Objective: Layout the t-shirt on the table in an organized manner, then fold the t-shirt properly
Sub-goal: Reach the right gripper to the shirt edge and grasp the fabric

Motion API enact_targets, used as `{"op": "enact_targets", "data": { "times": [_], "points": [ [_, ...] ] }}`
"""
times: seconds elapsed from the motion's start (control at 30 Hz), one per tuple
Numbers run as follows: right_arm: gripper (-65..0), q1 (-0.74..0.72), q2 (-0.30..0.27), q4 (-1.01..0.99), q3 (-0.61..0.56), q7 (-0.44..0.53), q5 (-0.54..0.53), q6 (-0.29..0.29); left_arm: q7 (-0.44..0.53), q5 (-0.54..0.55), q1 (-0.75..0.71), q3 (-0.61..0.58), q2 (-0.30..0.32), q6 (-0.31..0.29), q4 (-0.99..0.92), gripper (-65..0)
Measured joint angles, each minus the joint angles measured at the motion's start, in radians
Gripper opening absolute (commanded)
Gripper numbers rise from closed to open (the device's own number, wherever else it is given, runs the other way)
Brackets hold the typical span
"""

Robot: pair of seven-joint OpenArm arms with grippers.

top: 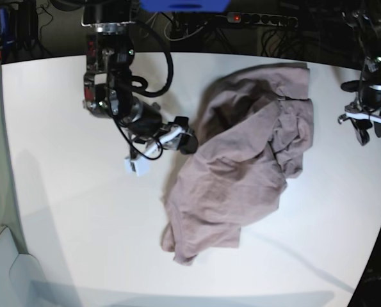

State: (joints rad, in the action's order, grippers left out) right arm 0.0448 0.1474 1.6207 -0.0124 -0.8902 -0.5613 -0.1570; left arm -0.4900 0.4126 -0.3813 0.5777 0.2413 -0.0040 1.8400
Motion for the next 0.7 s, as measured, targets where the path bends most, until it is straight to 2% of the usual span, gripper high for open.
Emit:
{"op": "enact_targets", "data": {
  "times": [0.37, 0.7],
  "points": [
    [-30.9, -0.069, 0.001, -0.122, -0.002, -0.001, -0.001, 0.0, 0.0, 0.0, 0.018, 0.0, 0.0, 0.0, -0.006, -36.6],
    [-31.1, -0.078, 0.003, -0.127, -0.022, 0.003, -0.003, 0.0, 0.0, 0.0, 0.019, 0.0, 0.0, 0.0, -0.008, -36.6]
  ]
}}
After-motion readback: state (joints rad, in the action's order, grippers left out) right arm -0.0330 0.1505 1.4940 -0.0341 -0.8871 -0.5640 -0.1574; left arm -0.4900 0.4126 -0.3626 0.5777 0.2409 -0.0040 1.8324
